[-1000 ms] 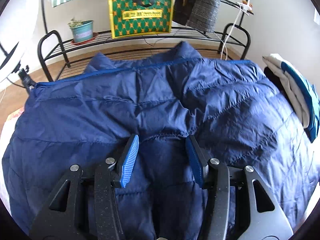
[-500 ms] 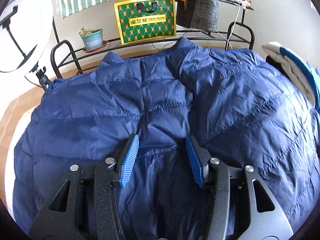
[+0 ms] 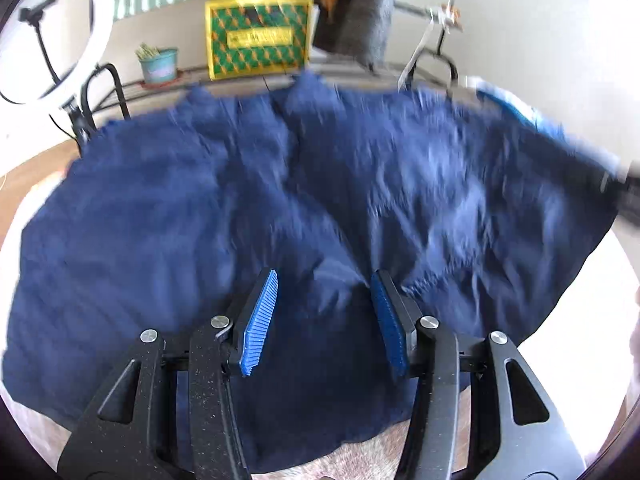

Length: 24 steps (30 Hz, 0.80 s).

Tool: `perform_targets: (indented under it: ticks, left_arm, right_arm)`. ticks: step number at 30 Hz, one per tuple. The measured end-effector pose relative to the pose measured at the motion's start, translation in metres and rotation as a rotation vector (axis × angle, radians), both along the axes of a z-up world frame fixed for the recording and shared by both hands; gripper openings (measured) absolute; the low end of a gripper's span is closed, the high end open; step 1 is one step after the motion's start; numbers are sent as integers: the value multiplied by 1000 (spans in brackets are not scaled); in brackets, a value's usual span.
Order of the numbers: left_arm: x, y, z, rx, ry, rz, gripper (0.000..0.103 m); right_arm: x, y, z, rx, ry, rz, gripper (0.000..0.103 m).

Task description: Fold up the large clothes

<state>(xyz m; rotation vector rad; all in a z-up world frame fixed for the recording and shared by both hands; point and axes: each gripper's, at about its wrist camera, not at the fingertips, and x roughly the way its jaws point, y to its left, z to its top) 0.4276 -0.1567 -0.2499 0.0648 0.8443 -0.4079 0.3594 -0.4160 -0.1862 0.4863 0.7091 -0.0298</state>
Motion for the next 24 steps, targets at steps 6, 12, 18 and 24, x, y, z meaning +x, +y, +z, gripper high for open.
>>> perform_targets:
  ticks: [6, 12, 18, 24]
  left_arm:
    - [1, 10, -2, -75, 40, 19, 51]
    - [-28, 104, 31, -226, 30, 101, 51]
    - [-58, 221, 40, -305, 4, 280, 51]
    - [-89, 310, 38, -340, -44, 428, 51]
  right_arm:
    - [0, 29, 25, -103, -22, 13, 8]
    - [2, 76, 63, -246, -82, 80, 8]
    - [13, 134, 84, -362, -118, 154, 8]
    - [24, 223, 98, -511, -179, 283, 8]
